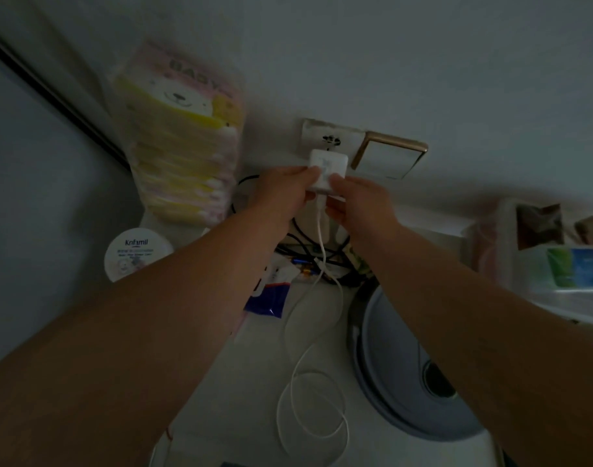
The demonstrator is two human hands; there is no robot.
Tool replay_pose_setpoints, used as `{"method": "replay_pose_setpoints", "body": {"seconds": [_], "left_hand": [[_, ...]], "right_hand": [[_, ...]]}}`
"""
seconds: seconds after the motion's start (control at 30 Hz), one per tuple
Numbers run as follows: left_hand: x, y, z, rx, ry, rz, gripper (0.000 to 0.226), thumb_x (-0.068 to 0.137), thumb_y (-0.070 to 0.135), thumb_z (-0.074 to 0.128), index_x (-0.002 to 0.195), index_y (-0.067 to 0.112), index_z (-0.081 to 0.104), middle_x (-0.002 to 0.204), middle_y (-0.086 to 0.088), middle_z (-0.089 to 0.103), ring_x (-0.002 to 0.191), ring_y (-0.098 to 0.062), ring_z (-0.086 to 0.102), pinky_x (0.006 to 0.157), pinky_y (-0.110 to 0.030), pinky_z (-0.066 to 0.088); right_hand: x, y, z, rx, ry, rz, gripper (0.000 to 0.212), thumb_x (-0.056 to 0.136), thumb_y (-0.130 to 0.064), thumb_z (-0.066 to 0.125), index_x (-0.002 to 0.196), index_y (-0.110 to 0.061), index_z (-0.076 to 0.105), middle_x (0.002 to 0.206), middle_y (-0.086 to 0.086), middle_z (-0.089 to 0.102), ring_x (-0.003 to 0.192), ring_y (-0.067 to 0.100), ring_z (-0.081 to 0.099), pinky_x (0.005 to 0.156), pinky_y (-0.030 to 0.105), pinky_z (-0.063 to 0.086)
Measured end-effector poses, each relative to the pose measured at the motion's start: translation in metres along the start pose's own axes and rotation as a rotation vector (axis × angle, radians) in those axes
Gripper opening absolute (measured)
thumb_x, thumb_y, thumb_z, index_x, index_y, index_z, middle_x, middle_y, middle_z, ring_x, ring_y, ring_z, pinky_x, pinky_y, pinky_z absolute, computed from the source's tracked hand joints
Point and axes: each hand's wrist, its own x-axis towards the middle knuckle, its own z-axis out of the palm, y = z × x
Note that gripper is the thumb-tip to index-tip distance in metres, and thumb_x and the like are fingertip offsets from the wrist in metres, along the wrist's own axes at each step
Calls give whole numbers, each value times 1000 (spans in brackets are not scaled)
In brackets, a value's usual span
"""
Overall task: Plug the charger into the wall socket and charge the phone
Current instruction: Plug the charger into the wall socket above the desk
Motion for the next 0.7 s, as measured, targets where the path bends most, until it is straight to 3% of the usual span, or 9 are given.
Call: {"method": "replay_pose_setpoints", "body": {"seconds": [0.13,0.3,0.37,0.5,0.6,0.7], "left_hand": [[-1,-1,-1,-11,2,20,44,79,28,61,118,6,62,116,-13,68,103,-25,66,99,-43,49],[-2,4,1,-69,1,13,39,83,24,59,117,6,62,116,-14,67,103,-25,65,98,-39,51],[-1,7,2,-58,13,13,38,82,24,59,116,6,63,115,-13,68,101,-24,66,97,-38,51],[1,10,5,-61,48,-20,41,80,27,62,114,5,63,114,-14,68,98,-23,67,94,-37,53],[3,12,9,-86,77,-68,45,80,26,64,116,1,59,116,-15,67,89,-20,66,88,-34,54],[3,14,10,-115,92,-77,45,80,22,64,118,-2,57,119,-17,65,80,-17,63,83,-30,53]], "right_hand": [[0,1,1,-53,19,-39,36,89,-22,55,121,-5,56,86,0,62,81,15,61,73,25,52],[1,-3,3,-57,46,-56,35,89,-24,55,120,-7,57,99,7,64,92,22,64,75,28,51],[2,-4,4,-50,43,-60,33,89,-23,55,117,-6,58,92,4,64,91,23,63,77,30,51],[5,-9,6,12,36,-30,12,90,-22,54,87,-12,61,85,3,63,85,21,64,73,29,53],[9,-13,7,-9,60,-24,17,90,-22,53,76,-15,57,91,10,66,87,24,66,69,28,55],[12,-14,8,-53,71,-21,16,89,-20,53,85,-7,62,107,20,68,82,24,66,68,30,56]]}}
